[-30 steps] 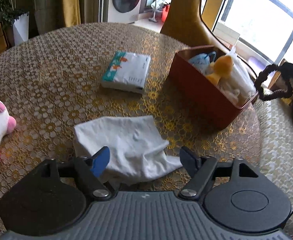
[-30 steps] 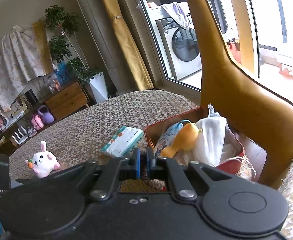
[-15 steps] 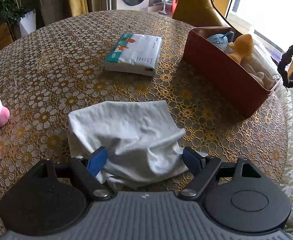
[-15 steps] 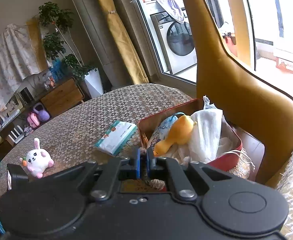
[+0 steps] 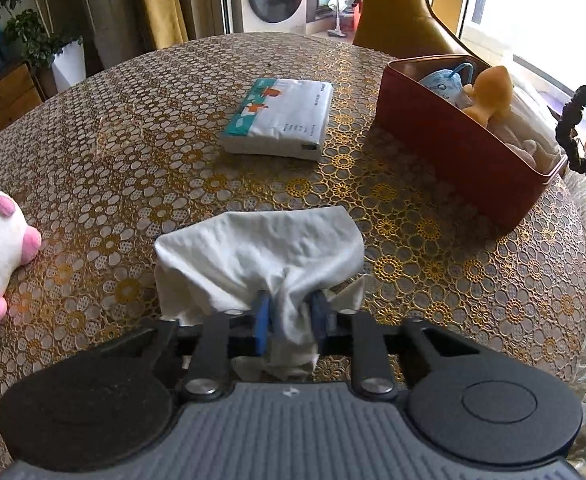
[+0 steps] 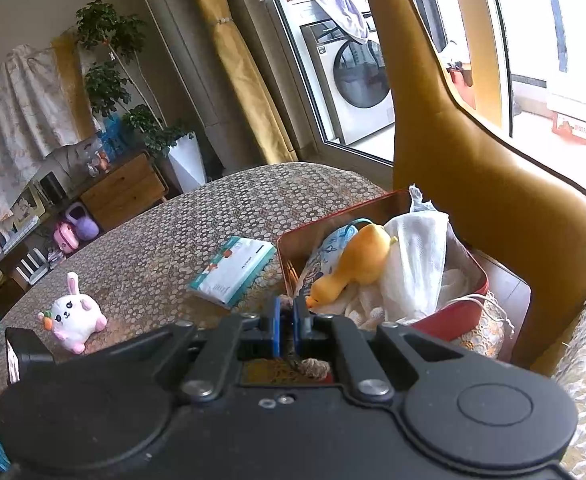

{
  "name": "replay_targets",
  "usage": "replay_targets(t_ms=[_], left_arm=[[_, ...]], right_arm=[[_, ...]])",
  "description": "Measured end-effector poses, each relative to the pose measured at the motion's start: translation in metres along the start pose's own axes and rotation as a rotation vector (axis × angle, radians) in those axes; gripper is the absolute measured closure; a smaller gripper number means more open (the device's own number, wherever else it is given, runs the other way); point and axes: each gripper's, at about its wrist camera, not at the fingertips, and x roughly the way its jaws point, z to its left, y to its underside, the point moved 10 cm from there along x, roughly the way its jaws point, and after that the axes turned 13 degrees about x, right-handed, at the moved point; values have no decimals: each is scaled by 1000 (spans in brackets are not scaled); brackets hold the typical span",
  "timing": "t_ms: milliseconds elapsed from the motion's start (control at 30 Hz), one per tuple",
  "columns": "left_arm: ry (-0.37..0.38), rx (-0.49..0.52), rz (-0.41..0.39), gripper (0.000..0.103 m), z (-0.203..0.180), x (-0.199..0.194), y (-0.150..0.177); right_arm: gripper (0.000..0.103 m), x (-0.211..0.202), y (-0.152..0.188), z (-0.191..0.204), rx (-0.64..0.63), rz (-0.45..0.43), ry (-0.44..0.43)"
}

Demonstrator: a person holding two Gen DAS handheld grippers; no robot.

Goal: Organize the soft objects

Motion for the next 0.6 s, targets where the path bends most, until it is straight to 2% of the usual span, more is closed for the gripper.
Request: replay_targets(t_ms=[267,600], left_arm=[[22,-32,-41,91,4,-16,-9],[68,-50,-133,92,21,-71,-40]], right_arm=[[97,-7,-3,0,3,-19,4],[97,-26,-9,7,5,-60,-4]])
